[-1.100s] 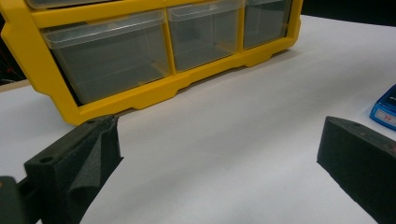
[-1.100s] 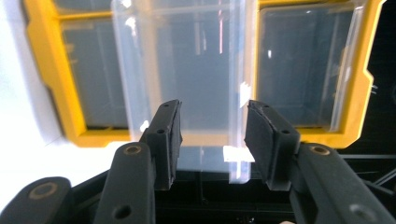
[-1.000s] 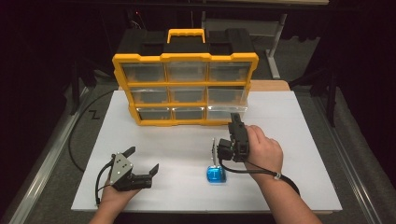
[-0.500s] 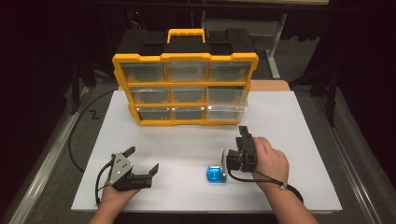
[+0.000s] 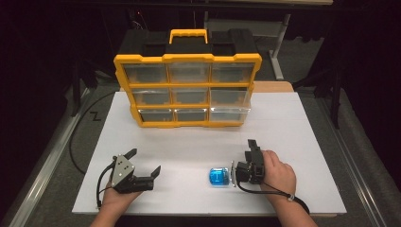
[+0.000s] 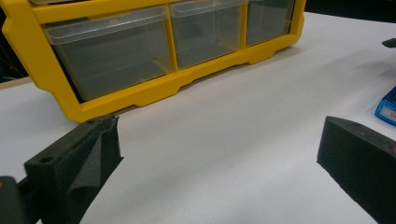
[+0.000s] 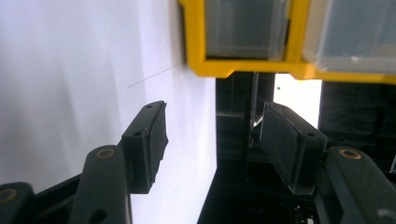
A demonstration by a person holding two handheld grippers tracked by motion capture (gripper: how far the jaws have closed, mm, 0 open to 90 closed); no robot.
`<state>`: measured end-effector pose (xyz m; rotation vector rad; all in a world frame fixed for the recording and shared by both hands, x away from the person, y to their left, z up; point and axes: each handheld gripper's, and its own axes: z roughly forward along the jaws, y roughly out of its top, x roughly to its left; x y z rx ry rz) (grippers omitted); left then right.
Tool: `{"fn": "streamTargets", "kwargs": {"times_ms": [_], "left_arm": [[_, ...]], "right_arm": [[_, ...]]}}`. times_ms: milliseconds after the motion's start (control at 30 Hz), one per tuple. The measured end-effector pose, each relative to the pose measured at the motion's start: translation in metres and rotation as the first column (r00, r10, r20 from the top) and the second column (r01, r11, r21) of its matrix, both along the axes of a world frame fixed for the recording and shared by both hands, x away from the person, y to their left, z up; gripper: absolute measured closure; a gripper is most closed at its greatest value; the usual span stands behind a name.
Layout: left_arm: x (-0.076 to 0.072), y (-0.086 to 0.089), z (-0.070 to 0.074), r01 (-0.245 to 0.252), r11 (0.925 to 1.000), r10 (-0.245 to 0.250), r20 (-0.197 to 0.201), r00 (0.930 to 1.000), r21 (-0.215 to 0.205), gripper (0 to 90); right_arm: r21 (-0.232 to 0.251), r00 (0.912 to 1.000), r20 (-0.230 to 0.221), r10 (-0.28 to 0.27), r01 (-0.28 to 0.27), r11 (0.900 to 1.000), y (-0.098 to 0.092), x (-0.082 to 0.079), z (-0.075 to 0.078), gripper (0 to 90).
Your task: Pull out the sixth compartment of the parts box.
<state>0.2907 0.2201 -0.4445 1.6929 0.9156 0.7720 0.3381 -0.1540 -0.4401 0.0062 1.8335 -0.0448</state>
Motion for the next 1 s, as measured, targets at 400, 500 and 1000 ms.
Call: {"fn": "streamTargets", "kwargs": {"times_ms": [400, 500, 1000], "left_arm": [[0.001, 0.000, -0.001, -0.002, 1.0000, 0.002, -0.004, 1.0000, -0.001, 0.4], [0.001, 0.000, -0.001, -0.004, 1.0000, 0.004, -0.004, 1.0000, 0.000, 0.4], [-0.001, 0.003, -0.001, -0.007, 0.9999, 0.007, -0.022, 0.9997, -0.012, 0.4]], "right_arm": [[0.013, 0.9995, -0.027, -0.018, 0.019, 1.000, -0.028, -0.009, -0.008, 34.8], [0.012, 0.9986, -0.050, -0.018, 0.019, 1.000, -0.026, -0.006, -0.012, 30.1], [0.075, 0.9998, 0.002, 0.019, -0.019, 0.997, -0.018, -0.006, -0.005, 0.8]]}}
